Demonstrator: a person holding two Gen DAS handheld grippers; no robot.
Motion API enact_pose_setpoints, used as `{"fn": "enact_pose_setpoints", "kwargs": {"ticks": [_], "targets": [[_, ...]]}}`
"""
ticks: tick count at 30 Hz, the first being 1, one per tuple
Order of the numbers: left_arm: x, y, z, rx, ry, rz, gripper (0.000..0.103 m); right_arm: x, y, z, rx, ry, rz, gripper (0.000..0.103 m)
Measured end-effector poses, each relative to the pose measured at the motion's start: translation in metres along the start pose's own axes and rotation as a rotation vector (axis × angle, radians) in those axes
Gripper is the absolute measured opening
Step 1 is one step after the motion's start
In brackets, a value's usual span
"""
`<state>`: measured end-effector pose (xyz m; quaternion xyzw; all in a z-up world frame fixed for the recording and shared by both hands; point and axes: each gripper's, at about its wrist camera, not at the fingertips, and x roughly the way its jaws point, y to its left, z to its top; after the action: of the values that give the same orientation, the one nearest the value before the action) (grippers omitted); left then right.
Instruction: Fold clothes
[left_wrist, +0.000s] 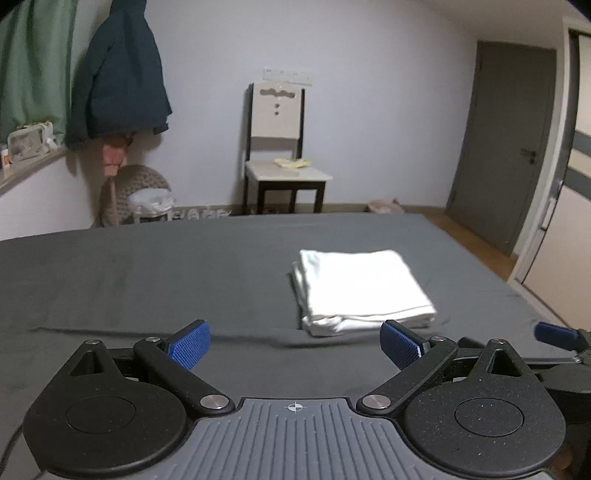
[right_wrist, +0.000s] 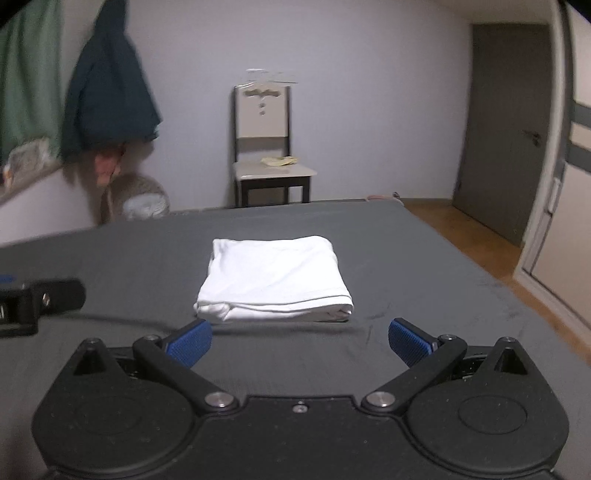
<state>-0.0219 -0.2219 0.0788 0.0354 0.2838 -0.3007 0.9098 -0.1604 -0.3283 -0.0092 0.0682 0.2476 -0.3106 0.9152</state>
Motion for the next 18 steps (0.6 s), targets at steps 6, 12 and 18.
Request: {"fn": "enact_pose_setpoints", "kwargs": {"ticks": [6,12,18], "targets": [[0.003,0.004,0.000,-0.038,0.092,0.004,0.099,0.005,-0.011,0.001,0.071,0.064,-0.026,0.103],[0.021,0.005,-0.014,-0.044,0.212,-0.002,0.099,0.015,-0.005,-0.007,0.029,0.123,-0.054,0.103],[0.012,-0.009,-0.015,0.089,0.183,0.082,0.099,0.011,-0.004,-0.011,0.028,0.145,-0.057,0.103]]}}
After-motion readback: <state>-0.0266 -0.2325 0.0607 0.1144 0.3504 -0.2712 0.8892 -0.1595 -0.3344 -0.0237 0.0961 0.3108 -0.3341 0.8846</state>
